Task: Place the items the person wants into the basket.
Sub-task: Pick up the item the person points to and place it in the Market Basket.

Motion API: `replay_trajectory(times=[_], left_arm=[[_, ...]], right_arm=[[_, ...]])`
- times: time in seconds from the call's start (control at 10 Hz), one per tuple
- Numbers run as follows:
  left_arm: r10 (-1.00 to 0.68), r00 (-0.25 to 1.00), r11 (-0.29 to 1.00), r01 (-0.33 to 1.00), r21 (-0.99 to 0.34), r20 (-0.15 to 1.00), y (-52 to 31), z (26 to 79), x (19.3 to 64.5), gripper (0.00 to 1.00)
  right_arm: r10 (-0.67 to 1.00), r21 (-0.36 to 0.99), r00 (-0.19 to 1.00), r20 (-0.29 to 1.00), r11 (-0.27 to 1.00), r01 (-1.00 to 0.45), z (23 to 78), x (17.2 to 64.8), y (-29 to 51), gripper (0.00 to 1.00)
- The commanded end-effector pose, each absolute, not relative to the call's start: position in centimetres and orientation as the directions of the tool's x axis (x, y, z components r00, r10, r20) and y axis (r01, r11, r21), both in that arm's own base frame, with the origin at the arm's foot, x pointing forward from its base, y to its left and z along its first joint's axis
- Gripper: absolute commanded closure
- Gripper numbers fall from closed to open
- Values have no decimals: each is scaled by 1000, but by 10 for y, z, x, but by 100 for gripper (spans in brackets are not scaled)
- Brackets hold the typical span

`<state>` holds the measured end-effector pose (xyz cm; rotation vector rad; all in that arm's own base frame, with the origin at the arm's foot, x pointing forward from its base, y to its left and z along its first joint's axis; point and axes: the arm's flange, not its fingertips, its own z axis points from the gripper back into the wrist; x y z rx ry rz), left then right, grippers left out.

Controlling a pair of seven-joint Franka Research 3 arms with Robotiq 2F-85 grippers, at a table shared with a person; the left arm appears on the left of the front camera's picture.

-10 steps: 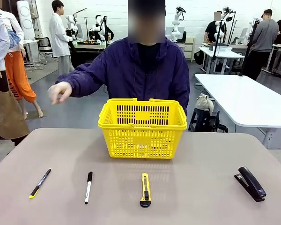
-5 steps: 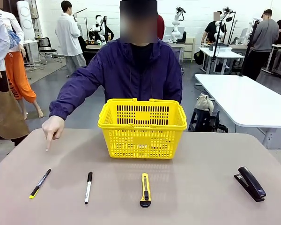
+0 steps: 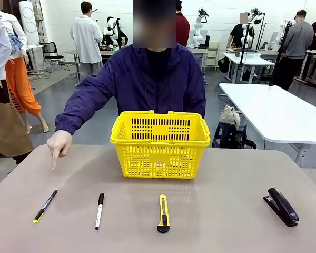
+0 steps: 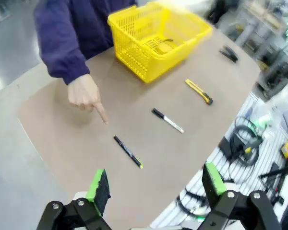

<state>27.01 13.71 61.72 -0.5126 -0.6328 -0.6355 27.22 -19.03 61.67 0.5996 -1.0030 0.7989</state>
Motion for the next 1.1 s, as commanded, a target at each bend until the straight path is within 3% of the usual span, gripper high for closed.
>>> replay_trajectory(times=[0.0,0.2,0.4,0.7,1.0], left_arm=[[-660,642,642,752,-150,390,63,577,277,0],[-664,702,704,703,-103,258,11,525,276,0],[-547,784,823,568,17,293,-15,481,291,0],[-484,821,874,474,112,302,-36,432,322,0],[-441,861,897,430,102,253,-37,406,361,0]], right_arm=[[299,69,285,911,569,-819,619,274,-191,0],[299,69,285,911,569,-819,619,274,-191,0],[299,69,285,911,569,-819,619,274,-191,0],[299,69,285,911,569,-819,619,274,-191,0],[299,69,285,911,569,-819,619,274,-191,0]])
